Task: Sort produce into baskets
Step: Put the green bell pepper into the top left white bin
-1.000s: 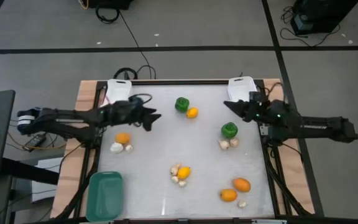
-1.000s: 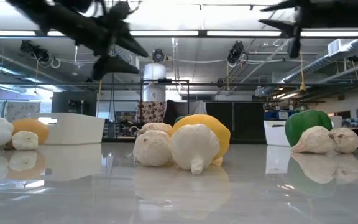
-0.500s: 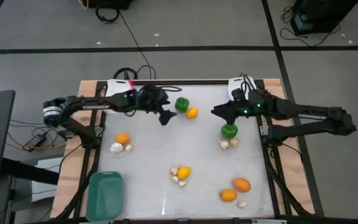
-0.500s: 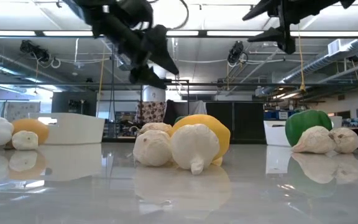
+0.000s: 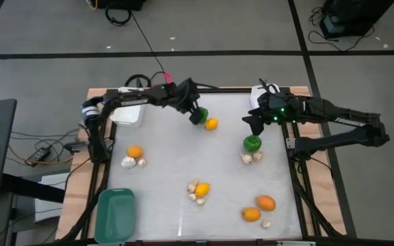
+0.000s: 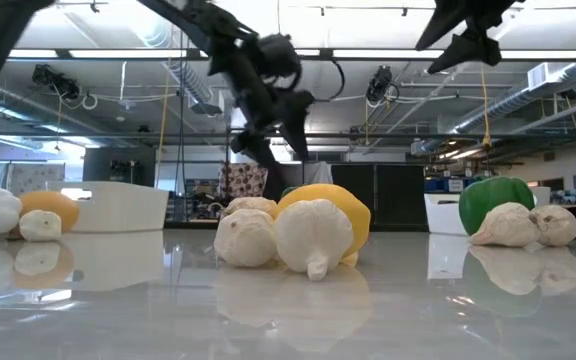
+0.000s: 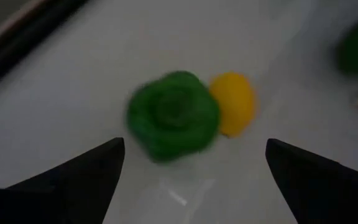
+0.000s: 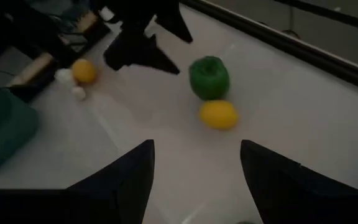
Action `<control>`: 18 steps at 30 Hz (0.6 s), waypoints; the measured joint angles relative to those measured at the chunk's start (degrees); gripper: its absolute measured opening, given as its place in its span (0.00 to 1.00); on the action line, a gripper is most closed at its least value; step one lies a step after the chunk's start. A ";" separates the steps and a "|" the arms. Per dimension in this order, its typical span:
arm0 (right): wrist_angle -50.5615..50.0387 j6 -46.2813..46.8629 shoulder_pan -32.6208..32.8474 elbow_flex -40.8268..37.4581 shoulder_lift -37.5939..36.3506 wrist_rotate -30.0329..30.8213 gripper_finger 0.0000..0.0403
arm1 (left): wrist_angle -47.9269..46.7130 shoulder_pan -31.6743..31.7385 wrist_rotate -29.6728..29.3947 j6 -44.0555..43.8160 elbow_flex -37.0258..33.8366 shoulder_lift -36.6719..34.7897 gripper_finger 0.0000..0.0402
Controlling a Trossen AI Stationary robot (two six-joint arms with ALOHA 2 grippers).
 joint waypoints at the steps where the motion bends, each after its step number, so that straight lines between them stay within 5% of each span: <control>1: -0.12 -0.08 -0.01 0.00 0.10 0.07 0.62 | -2.05 0.14 -0.94 -0.02 2.25 1.53 0.99; 9: -0.52 -0.40 -0.06 0.00 0.40 0.18 0.62 | -8.88 -0.21 -1.66 -0.29 12.61 10.19 0.99; 18: -0.60 -1.77 -0.10 0.02 0.35 0.15 0.62 | -11.66 -0.27 -3.81 -1.23 13.64 11.82 0.99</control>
